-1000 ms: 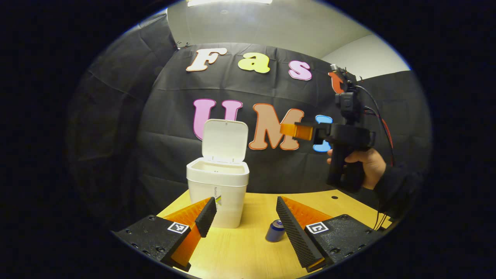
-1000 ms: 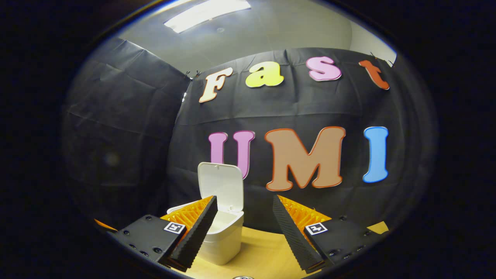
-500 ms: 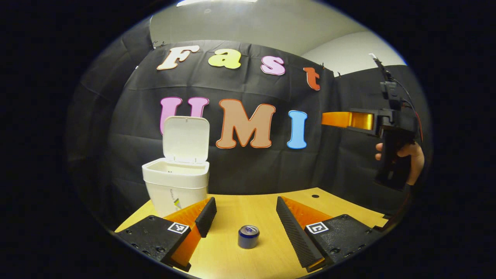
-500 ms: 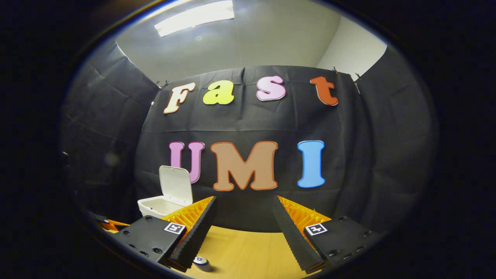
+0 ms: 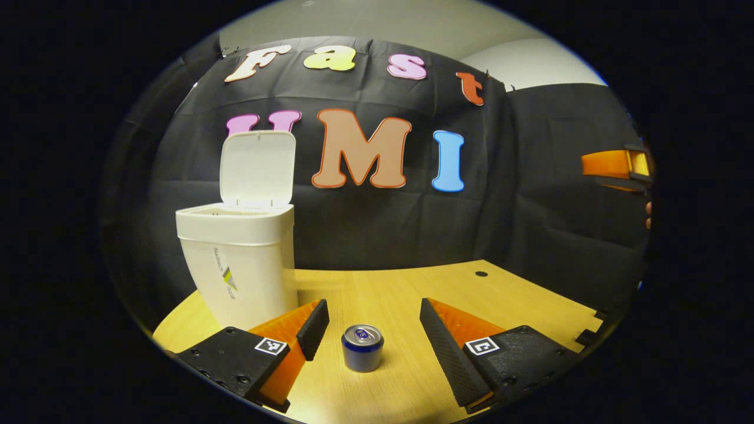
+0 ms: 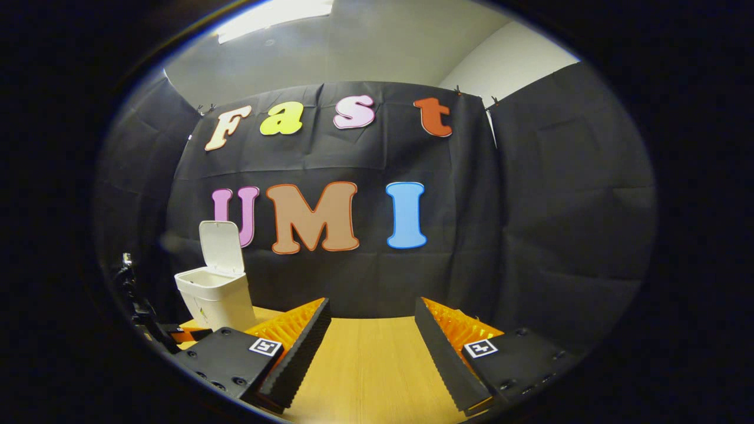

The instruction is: Press the lid of the desktop garbage bin to open it, pick up the crumpled paper on the desktop and throw it into the bin, then pick up the pop can on the desktop and drop it into the bin, and finally close the garbage bin lid.

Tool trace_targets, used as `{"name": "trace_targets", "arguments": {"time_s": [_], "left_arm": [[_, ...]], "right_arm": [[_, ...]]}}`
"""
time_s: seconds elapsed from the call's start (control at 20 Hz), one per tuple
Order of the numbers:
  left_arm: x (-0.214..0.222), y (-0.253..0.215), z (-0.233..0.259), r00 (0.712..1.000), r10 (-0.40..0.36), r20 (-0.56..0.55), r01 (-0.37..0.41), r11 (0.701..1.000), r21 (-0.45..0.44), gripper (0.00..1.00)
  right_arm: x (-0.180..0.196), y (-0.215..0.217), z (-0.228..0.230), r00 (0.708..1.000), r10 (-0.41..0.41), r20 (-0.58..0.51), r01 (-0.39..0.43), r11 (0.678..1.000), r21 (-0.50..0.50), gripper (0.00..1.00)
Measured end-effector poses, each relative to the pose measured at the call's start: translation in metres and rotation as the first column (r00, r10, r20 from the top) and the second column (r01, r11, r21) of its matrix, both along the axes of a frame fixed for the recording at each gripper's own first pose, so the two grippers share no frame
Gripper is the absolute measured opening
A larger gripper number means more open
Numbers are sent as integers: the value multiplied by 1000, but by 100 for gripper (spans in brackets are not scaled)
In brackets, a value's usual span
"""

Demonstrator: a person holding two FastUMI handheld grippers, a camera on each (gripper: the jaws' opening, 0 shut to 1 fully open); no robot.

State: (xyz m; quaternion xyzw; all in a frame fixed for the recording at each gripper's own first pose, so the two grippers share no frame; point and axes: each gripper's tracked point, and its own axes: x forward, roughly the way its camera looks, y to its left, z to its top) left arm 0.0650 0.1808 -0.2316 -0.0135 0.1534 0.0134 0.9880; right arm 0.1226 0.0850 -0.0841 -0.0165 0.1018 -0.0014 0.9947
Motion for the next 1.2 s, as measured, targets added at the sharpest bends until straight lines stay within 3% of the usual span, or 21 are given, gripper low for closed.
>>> {"name": "trace_targets", "arguments": {"time_s": [0.15, 0.2, 0.25, 0.35, 0.65, 0.9, 0.95, 1.0, 1.05, 1.1, 1.2], "left_arm": [[11, 8, -36, 999, 24, -41, -24, 1000, 7, 94], [14, 10, -48, 998, 32, -57, -32, 999, 3, 93], [17, 10, -61, 996, 37, -83, -37, 999, 2, 94], [20, 11, -84, 991, 36, -130, -35, 999, 10, 94], [31, 11, -126, 976, 26, -217, -24, 1000, 11, 94], [36, 13, -149, 958, 20, -286, -15, 1000, 21, 95], [38, 14, -153, 957, 24, -289, -18, 1000, 22, 96], [39, 17, -155, 957, 28, -290, -23, 1000, 21, 95], [38, 18, -155, 957, 35, -289, -30, 999, 22, 92], [39, 18, -155, 957, 30, -288, -25, 999, 21, 79], [38, 18, -152, 956, 32, -290, -26, 999, 27, 78]], "right_arm": [[-8, -13, -4, 999, -45, -25, 44, 999, -21, 96], [-8, -14, 4, 998, -57, -31, 56, 998, -29, 92], [-10, -17, 3, 997, -69, -36, 67, 997, -40, 96], [-15, -23, 3, 995, -89, -42, 86, 994, -62, 96], [-25, -29, 9, 991, -124, -42, 120, 989, -86, 100], [-34, -31, 12, 990, -136, -44, 131, 985, -113, 96], [-35, -30, 14, 990, -136, -44, 130, 985, -115, 100], [-36, -30, 15, 990, -135, -44, 129, 985, -118, 96], [-38, -29, 15, 990, -132, -43, 126, 985, -120, 96], [-39, -28, 16, 991, -129, -42, 123, 985, -122, 96], [-40, -25, 18, 992, -118, -38, 113, 986, -123, 96]]}}
